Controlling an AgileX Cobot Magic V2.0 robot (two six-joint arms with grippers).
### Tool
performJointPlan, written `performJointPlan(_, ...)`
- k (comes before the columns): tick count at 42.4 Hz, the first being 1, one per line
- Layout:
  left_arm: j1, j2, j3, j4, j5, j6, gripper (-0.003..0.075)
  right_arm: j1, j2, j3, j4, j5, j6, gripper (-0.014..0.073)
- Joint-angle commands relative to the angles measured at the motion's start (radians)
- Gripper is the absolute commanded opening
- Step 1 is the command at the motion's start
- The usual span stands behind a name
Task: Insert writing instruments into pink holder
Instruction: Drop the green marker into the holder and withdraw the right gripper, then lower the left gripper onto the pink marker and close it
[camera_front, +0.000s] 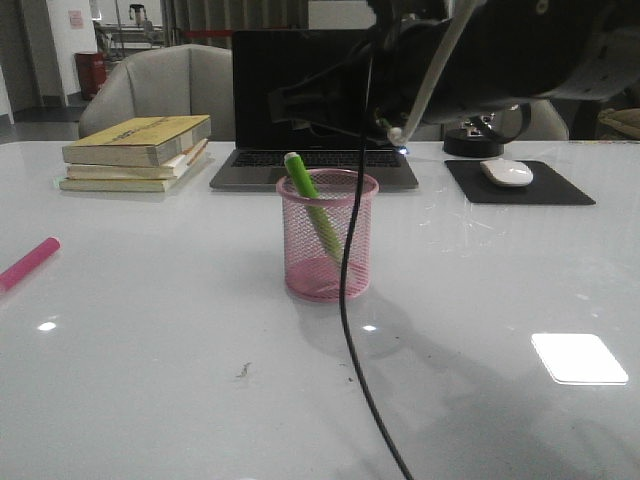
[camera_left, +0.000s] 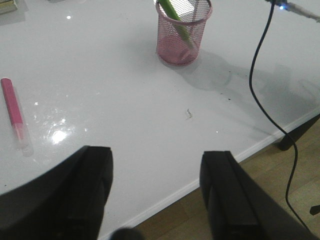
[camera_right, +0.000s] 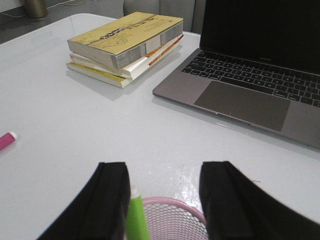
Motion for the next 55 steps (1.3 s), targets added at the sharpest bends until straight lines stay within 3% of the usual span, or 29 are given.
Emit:
performJointPlan(1, -0.006, 0.008, -0.026, -0.009, -0.087, -0.002, 0.0455, 0.001, -0.155, -0.028, -0.018, -0.007, -0.006, 0.0448)
performJointPlan(7, -0.006, 0.008, -0.026, -0.009, -0.097, -0.002, 0.0455, -0.001, -0.350, -0.028, -0.046, 0.277, -0.017, 0.0448)
performJointPlan(17, -0.006, 0.008, -0.026, -0.009, -0.097, -0.002, 0.0455, -0.001, -0.634, -0.028, -0.162, 0.882, -0.059, 0.0448)
performJointPlan(23, -0.006, 0.008, -0.026, -0.009, -0.097, -0.002, 0.0455, -0.001, -0.727, -0.013, -0.153, 1.144, 0.033, 0.0448)
performJointPlan(33, -0.004, 0.012, -0.026, -0.006, -0.097, -0.018, 0.0457, -0.001, -0.846, 0.146, -0.153, 1.117, 0.082, 0.0448)
performJointPlan(38, 0.029, 0.068, -0.051, 0.088, -0.097, -0.122, 0.0458, -0.001, -0.866, 0.164, -0.152, 1.137, 0.082, 0.0448)
performJointPlan(55, 0.280, 0.585, -0.292, 0.151, -0.018, -0.139, 0.0458, -0.001, -0.861, 0.164, -0.152, 1.153, 0.082, 0.0448)
